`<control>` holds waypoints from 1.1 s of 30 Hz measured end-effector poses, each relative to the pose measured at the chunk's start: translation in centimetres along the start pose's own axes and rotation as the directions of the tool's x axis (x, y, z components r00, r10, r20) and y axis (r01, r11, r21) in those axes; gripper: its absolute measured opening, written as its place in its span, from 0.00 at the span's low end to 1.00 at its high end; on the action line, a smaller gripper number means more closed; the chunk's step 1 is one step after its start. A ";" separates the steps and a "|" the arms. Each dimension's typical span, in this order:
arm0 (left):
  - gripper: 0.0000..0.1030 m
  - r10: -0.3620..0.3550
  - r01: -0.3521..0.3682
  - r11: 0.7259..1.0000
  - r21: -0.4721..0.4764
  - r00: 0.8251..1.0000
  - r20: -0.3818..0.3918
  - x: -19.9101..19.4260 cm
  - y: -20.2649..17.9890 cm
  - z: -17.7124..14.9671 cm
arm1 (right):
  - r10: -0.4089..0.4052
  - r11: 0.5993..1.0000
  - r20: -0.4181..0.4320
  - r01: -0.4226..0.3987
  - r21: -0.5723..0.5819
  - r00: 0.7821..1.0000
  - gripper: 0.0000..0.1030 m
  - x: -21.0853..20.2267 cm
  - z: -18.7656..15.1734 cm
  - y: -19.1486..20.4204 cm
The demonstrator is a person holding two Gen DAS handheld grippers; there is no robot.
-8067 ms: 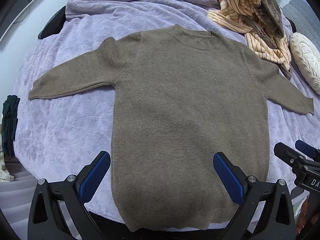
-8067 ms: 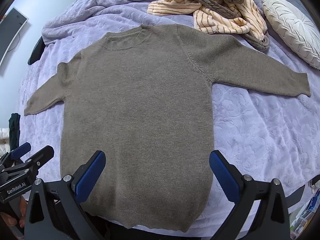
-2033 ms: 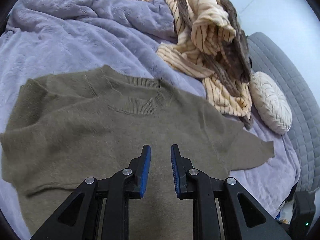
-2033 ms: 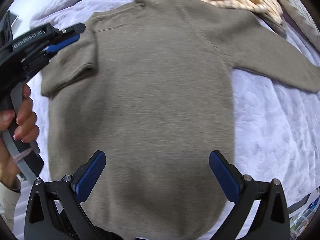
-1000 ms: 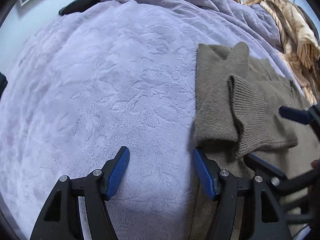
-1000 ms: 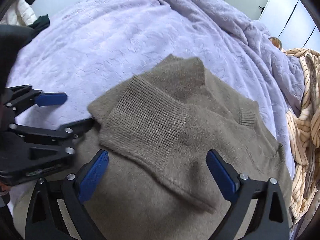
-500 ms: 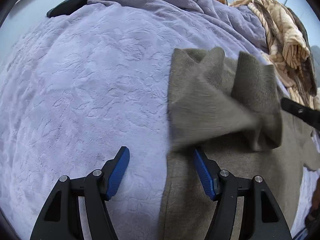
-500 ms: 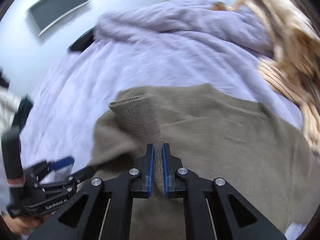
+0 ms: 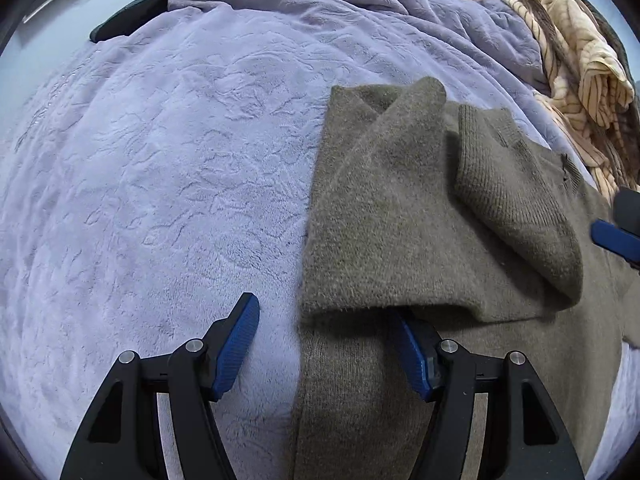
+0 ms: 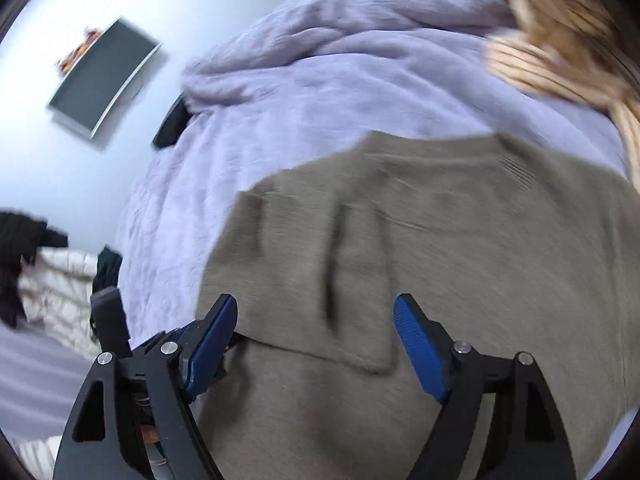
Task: Fold small clothes
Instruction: 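Grasp the other sleeve cuff with the right tool, then fold the held sleeve across the sweater body and open the right tool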
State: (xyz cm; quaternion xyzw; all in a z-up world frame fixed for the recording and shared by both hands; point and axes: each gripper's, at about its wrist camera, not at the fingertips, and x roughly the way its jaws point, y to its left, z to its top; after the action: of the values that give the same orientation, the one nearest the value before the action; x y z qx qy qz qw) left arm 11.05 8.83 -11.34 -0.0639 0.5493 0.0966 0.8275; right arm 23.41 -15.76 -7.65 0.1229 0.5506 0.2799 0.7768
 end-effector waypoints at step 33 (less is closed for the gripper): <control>0.69 0.013 -0.008 0.975 -0.222 1.000 0.020 0.7 3.1 0.1 | 0.002 0.811 0.121 -0.073 0.580 0.993 0.14 -6.3 -6.0 -18.4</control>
State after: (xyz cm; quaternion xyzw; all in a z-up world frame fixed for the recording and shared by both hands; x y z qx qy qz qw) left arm 10.65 11.95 -11.98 -0.1518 0.5265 0.1623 0.8206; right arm 21.86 -35.01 -14.07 0.3818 0.5620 0.1054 0.7262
